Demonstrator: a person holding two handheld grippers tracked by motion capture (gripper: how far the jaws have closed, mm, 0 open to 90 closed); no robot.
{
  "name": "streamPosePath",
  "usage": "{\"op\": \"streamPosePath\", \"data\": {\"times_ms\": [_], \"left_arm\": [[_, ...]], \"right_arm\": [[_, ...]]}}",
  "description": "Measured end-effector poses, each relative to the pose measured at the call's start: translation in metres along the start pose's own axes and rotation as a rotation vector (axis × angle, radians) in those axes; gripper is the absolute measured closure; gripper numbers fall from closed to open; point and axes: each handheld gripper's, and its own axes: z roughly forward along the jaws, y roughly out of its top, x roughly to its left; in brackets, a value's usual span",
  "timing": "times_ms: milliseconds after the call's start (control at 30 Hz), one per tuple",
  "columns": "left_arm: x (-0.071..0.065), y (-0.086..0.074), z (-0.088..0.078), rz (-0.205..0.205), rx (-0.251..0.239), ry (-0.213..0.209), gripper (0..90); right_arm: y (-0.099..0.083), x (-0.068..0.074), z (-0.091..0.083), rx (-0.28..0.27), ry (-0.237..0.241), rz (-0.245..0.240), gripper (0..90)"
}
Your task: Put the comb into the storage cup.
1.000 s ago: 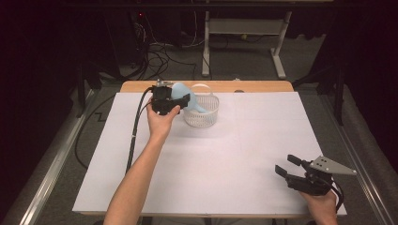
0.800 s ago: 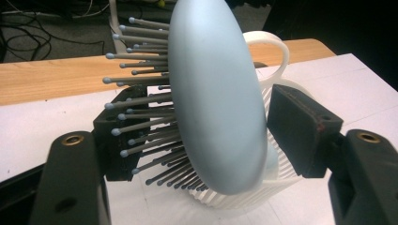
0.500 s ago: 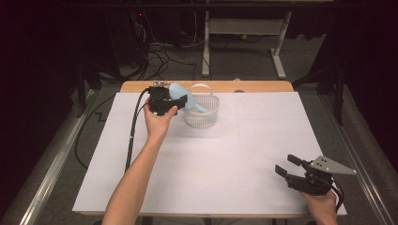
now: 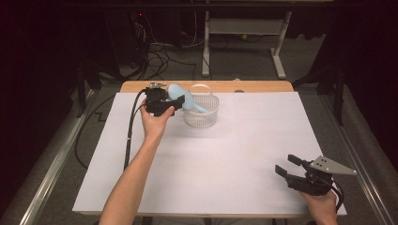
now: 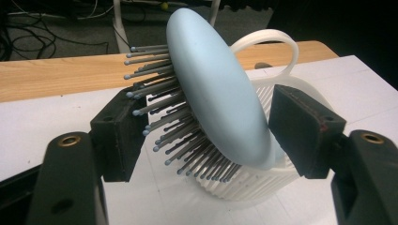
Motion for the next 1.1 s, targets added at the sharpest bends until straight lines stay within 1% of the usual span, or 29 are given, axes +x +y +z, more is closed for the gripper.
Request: {"op": "streamPosePath", "data": {"times_ms": [133, 167, 267, 400, 600, 767, 833, 900, 1000, 1100], "left_arm": [[0.001, -0.001, -0.001, 0.001, -0.002, -0.003, 30.2], [0.001, -0.001, -0.002, 0.01, -0.002, 0.001, 30.2], [0.001, 0.0, -0.003, 0.012, -0.002, 0.001, 29.9], [0.001, -0.001, -0.006, 0.02, -0.011, 0.011, 29.6], [0.001, -0.001, -0.01, 0.047, -0.012, 0.019, 29.4], [0.0, -0.001, -0.012, 0.054, -0.019, 0.023, 29.3], [0.0, -0.001, -0.014, 0.063, -0.014, 0.029, 29.3], [0.0, -0.001, -0.015, 0.062, -0.017, 0.029, 29.3], [0.0, -0.002, -0.018, 0.075, -0.016, 0.032, 29.3], [-0.001, -0.003, -0.019, 0.072, -0.02, 0.031, 29.3]], "right_arm": [[0.0, 0.0, 0.0, 0.001, -0.001, 0.0, 31.0], [0.0, 0.0, 0.0, 0.001, -0.001, -0.001, 31.0], [0.0, 0.0, 0.0, 0.001, -0.002, -0.004, 31.0], [0.0, 0.001, 0.0, 0.001, -0.002, -0.002, 31.1], [0.0, 0.0, 0.0, 0.0, -0.003, -0.001, 31.2], [0.0, 0.0, 0.0, 0.001, -0.004, 0.0, 31.2], [0.0, 0.001, 0.0, 0.001, -0.005, 0.0, 31.2], [0.0, 0.001, 0.0, 0.0, -0.005, -0.001, 31.2], [0.0, 0.002, 0.0, -0.002, -0.006, -0.003, 31.3], [0.0, 0.001, 0.0, -0.002, -0.007, -0.002, 31.3]]}}
